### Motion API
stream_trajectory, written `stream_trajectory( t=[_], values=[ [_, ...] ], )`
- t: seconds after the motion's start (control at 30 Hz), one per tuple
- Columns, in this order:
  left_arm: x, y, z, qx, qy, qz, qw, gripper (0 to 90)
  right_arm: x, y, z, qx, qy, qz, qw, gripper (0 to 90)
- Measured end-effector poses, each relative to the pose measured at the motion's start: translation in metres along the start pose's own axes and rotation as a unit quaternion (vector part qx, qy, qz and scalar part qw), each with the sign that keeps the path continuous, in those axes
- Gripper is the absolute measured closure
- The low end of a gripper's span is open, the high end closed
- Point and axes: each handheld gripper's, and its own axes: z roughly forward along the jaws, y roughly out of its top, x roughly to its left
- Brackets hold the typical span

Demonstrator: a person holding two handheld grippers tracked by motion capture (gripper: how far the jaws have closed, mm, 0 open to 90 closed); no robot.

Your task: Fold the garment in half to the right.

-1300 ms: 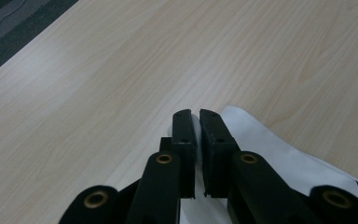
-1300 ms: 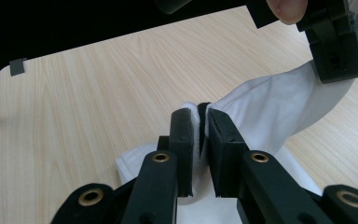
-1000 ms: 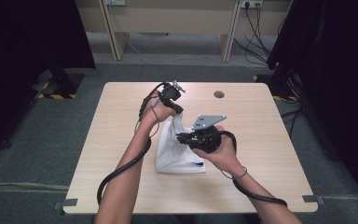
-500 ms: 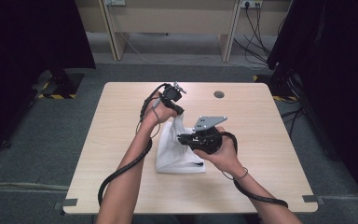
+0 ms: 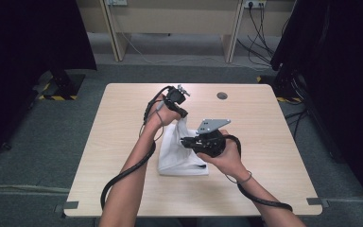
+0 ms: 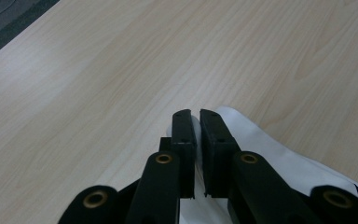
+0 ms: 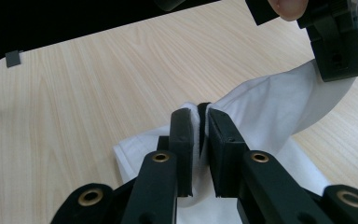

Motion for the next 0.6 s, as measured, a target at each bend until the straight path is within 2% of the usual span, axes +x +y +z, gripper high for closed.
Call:
stream_trajectory(
  t=[0.6],
  values=[
    [-0.0029,-0.0026,0.0059,0.0,-0.005,0.0,1.0,83.6,-0.0004,-0.0062,0.0023,0.005,0.001,0.002,1.0,81.0]
  ],
)
